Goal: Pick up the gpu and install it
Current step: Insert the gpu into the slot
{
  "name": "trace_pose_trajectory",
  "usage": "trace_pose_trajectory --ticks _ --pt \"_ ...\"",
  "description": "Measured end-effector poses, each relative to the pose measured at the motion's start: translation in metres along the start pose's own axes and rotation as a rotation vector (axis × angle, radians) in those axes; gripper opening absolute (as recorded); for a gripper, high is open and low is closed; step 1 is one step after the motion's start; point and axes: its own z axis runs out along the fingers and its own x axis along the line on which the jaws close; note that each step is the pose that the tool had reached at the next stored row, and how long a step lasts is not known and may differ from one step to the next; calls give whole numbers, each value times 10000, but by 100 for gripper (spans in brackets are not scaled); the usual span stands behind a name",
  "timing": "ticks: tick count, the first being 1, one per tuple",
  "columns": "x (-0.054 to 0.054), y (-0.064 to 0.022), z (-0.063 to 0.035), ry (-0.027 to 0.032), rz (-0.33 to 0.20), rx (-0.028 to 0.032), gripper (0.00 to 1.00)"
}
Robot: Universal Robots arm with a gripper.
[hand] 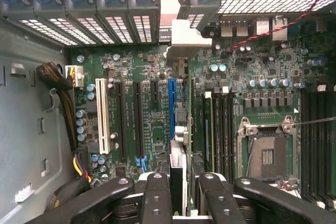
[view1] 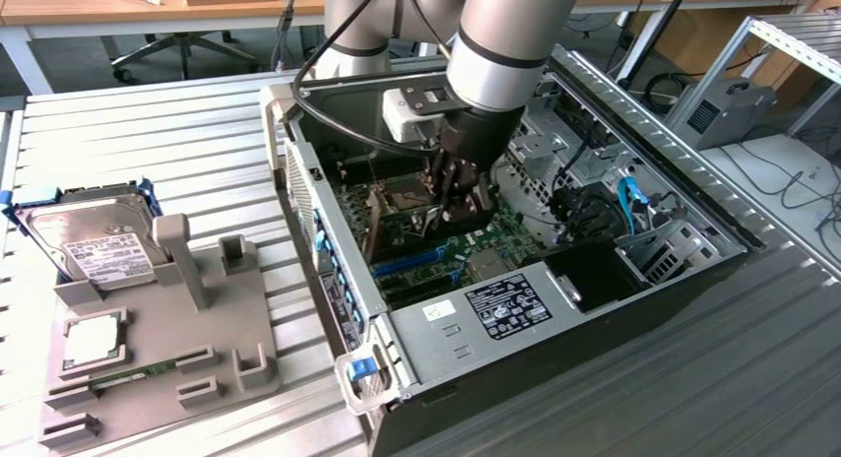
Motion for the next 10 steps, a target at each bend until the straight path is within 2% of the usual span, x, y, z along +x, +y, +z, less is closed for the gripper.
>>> trace_pose_trajectory --ticks 10 --pt "2 20 37 -1 0 0 26"
